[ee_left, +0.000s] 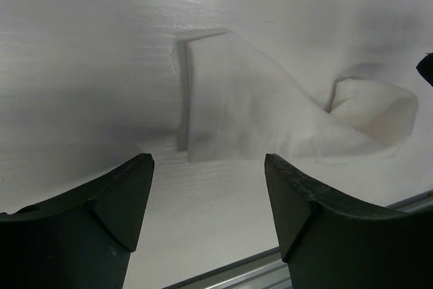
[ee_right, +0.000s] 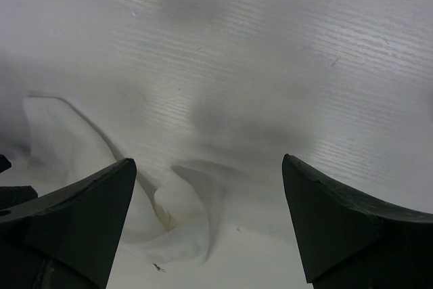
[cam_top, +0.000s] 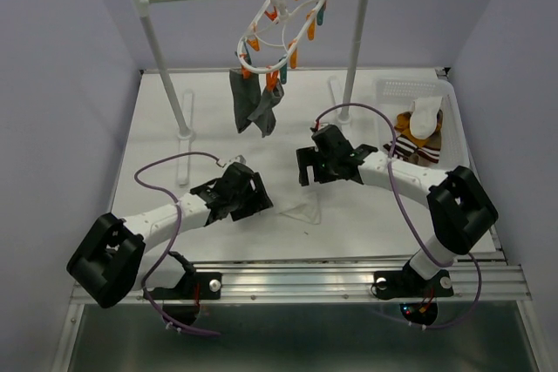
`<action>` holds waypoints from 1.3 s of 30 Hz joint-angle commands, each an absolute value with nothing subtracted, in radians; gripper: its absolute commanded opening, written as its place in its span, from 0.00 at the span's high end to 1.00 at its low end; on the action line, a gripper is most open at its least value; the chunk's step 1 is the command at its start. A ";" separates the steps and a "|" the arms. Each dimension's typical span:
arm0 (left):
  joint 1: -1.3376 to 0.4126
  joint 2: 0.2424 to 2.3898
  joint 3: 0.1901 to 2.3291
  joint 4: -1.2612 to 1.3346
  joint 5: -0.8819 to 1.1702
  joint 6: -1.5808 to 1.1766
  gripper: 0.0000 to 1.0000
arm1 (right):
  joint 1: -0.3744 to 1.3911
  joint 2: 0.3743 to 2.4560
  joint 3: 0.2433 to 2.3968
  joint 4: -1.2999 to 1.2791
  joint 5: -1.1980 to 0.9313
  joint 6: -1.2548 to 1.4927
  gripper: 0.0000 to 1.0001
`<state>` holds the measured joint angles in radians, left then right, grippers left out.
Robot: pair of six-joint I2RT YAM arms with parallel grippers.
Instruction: Clip the socks to the hanger
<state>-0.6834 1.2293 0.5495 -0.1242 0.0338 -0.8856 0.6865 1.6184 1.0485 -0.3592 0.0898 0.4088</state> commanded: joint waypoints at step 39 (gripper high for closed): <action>-0.746 1.234 1.181 -0.033 -0.241 -0.565 1.00 | 0.701 1.388 1.123 -0.193 0.466 0.383 0.96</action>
<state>-0.7490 1.1717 1.0088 -0.0429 -0.2230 -0.6994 0.6918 1.4239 1.1133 -0.2264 0.4007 0.3855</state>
